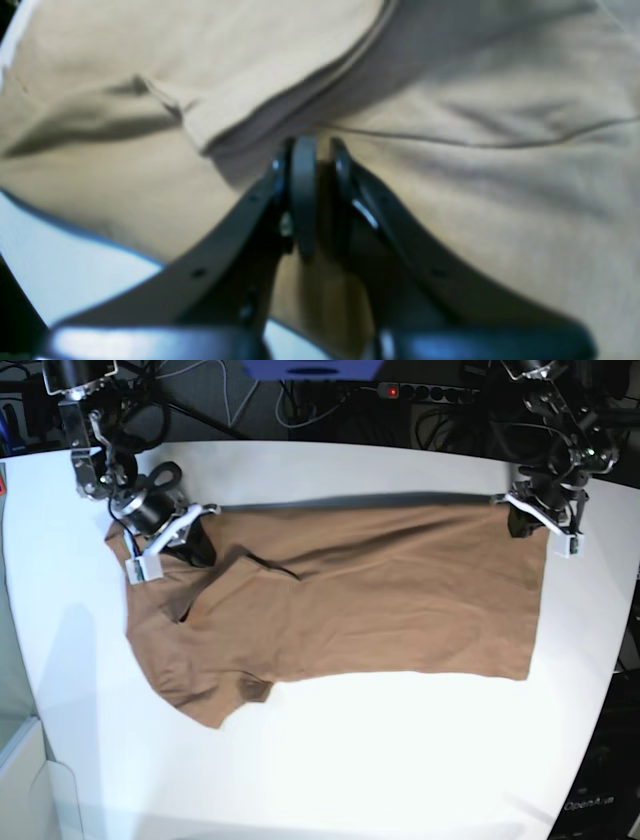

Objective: Fold the T-shirt properly

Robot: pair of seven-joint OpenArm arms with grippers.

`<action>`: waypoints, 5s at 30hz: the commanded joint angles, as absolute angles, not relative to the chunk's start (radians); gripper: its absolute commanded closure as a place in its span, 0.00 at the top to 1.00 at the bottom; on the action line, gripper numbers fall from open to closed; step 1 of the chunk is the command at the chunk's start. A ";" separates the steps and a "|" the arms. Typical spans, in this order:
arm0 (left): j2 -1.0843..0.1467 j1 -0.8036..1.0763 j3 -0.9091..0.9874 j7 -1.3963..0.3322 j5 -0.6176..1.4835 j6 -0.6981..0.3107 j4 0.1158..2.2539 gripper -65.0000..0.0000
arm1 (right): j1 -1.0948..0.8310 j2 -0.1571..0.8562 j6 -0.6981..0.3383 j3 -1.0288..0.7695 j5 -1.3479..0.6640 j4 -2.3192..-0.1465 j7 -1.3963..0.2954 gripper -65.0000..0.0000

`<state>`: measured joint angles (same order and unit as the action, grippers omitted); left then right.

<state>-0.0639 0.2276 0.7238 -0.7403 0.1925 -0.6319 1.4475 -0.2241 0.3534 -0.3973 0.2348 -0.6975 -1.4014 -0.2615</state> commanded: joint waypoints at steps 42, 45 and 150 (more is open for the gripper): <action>-0.125 0.174 0.750 -0.915 0.021 -0.588 1.411 0.03 | -0.166 0.553 -0.407 0.349 -0.664 -1.465 -0.252 0.05; -0.133 0.168 0.754 -0.917 0.021 -0.588 1.415 0.03 | -0.156 0.552 -0.407 0.344 -0.664 -1.394 -0.248 0.05; -0.150 -0.196 0.725 -0.906 0.028 -0.581 1.415 0.28 | 0.647 0.371 -0.698 0.145 -0.160 -0.415 -0.056 0.06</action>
<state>-0.1379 -0.1806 0.7250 -0.9165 0.0223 -0.5781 1.4002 0.6056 0.3695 -0.6888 0.1474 -0.1490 -0.3973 -0.0639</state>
